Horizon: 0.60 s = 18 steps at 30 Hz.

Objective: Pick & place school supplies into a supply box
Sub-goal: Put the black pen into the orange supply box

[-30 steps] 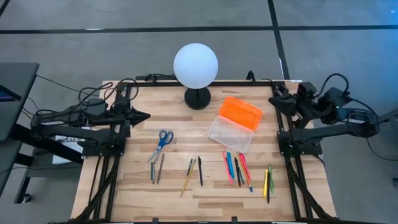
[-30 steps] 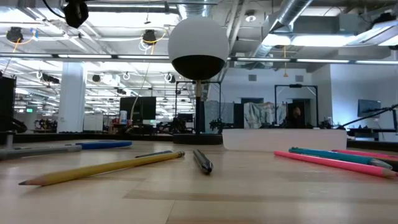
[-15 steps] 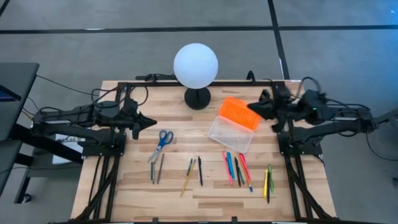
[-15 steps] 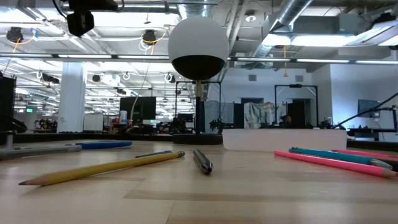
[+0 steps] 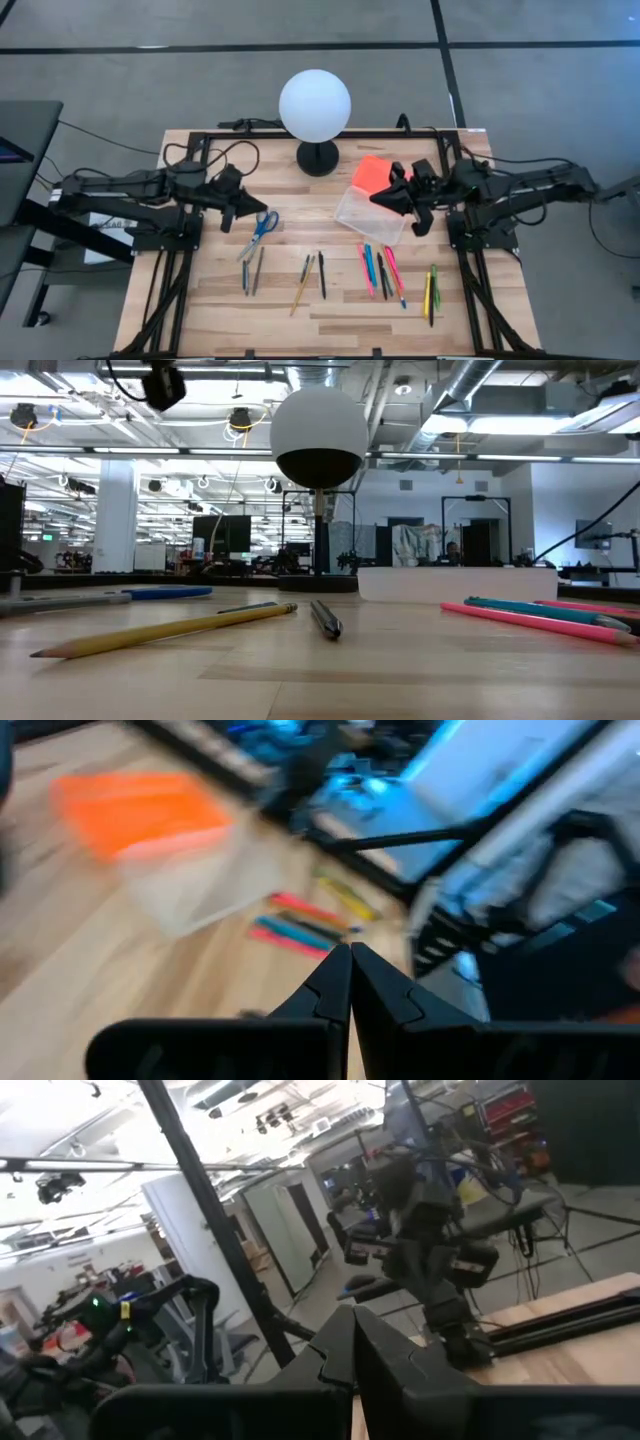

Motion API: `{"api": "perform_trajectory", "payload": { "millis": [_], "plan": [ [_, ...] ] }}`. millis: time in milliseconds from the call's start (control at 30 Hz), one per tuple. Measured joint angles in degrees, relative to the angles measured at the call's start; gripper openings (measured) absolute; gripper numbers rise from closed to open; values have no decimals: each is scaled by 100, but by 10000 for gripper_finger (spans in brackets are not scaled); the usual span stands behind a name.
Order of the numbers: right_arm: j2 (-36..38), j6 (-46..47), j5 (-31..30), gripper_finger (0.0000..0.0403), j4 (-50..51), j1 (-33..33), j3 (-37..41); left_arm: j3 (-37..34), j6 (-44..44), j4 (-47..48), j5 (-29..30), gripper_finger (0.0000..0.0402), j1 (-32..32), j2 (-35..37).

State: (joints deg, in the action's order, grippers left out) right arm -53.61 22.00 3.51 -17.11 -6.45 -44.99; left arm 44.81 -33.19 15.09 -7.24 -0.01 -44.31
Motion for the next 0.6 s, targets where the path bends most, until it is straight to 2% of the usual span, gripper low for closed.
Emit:
{"api": "perform_trajectory", "payload": {
  "millis": [100, 267, 400, 500, 600],
  "plan": [
    [-100, -9, -7, 0, -17, -62, -53, 1, 137, -491, -267, 0, -4, -113],
    [-294, -263, -18, 0, -13, -193, -343, 1, 898, -581, -358, 0, 0, -188],
    [-479, -559, -17, 0, 126, -345, -673, -1, 1514, -516, 471, 0, 0, -278],
    [-603, -746, -104, 0, 862, -435, -1044, 6, 892, -555, 636, 0, 0, -258],
    [-774, -752, -348, 0, 1963, -492, -1466, 7, 1032, -123, 80, 0, 0, -264]
  ]
}}
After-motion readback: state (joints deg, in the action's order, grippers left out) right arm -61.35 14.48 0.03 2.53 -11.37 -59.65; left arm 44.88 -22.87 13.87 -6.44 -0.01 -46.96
